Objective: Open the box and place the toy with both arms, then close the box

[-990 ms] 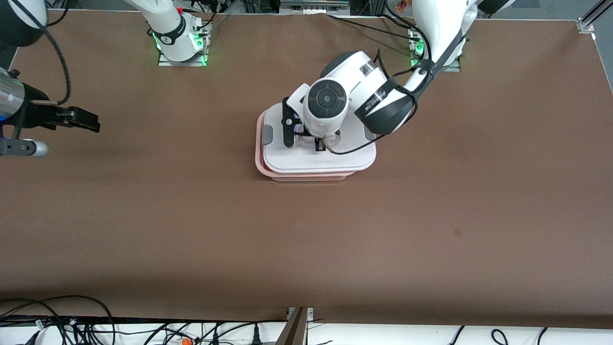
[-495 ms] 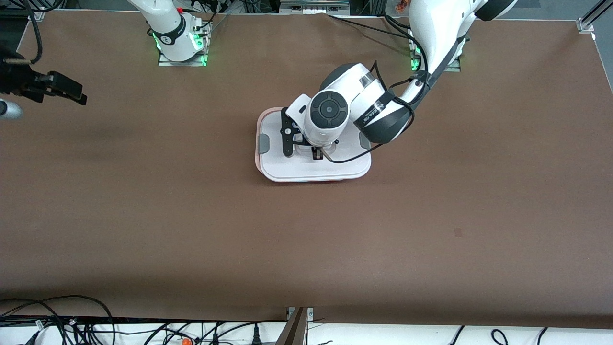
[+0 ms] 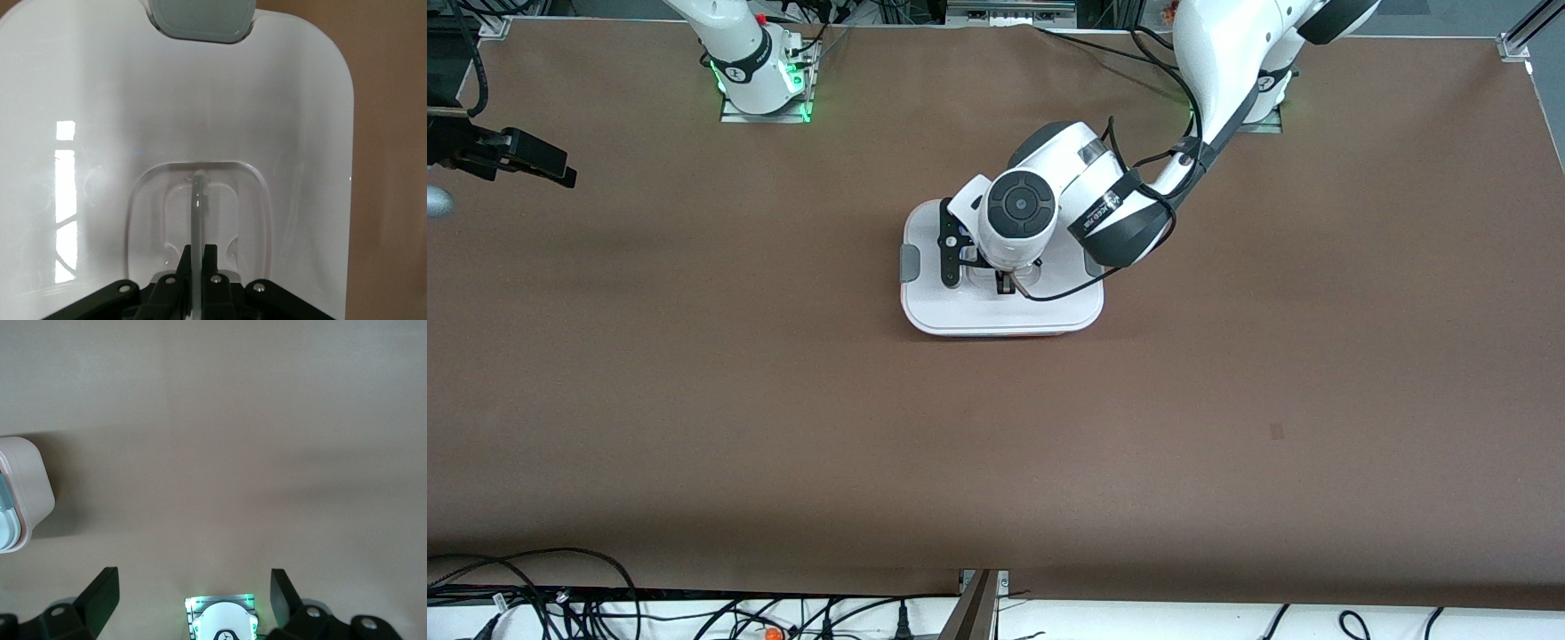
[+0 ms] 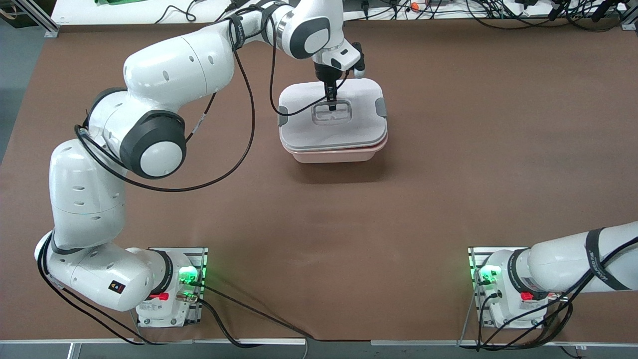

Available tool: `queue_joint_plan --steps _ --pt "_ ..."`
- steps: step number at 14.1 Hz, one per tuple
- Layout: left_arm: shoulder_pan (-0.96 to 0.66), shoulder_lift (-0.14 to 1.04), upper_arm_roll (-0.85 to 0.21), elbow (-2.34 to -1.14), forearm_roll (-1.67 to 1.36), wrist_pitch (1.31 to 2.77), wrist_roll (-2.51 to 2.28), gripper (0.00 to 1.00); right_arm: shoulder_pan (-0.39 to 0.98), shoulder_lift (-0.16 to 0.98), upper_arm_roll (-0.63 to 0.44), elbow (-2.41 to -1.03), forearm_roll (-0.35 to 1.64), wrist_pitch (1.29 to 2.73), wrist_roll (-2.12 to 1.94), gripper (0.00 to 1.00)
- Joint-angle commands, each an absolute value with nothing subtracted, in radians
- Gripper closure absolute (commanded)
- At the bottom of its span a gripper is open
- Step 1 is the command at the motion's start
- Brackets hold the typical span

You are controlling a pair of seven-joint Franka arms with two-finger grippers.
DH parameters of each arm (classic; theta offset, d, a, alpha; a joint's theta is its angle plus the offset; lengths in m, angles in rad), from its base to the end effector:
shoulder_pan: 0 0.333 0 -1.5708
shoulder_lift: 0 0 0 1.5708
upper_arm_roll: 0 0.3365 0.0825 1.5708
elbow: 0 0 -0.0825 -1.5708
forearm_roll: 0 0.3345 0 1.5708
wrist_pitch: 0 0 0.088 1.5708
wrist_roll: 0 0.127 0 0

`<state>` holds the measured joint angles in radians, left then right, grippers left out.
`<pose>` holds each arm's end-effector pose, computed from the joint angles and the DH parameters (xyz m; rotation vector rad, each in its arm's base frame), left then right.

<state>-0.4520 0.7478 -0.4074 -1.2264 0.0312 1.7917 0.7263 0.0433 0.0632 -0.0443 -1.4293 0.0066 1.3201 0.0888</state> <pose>0.5092 -0.4694 0.3550 2.1049 -1.9865 -0.2065 0.4955 0.0013 0.6318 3.1230 -0.1389 -0.2700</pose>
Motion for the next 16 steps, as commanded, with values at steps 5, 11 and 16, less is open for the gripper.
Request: queue_joint_plan --steps 5,11,16 --pt "-0.480 0.764 -0.407 -1.203 0.063 1.792 0.736 1.00 0.041 0.063 -0.038 -1.427 0.002 1.315 0.109 0.00" --pt "-0.482 0.762 -0.407 -1.215 0.064 1.792 0.736 1.00 0.040 0.063 -0.038 -1.427 0.006 1.321 0.109 0.00" --pt "-0.482 0.762 -0.407 -1.216 0.064 1.790 0.736 1.00 0.041 0.064 -0.038 -1.427 0.006 1.327 0.106 0.00"
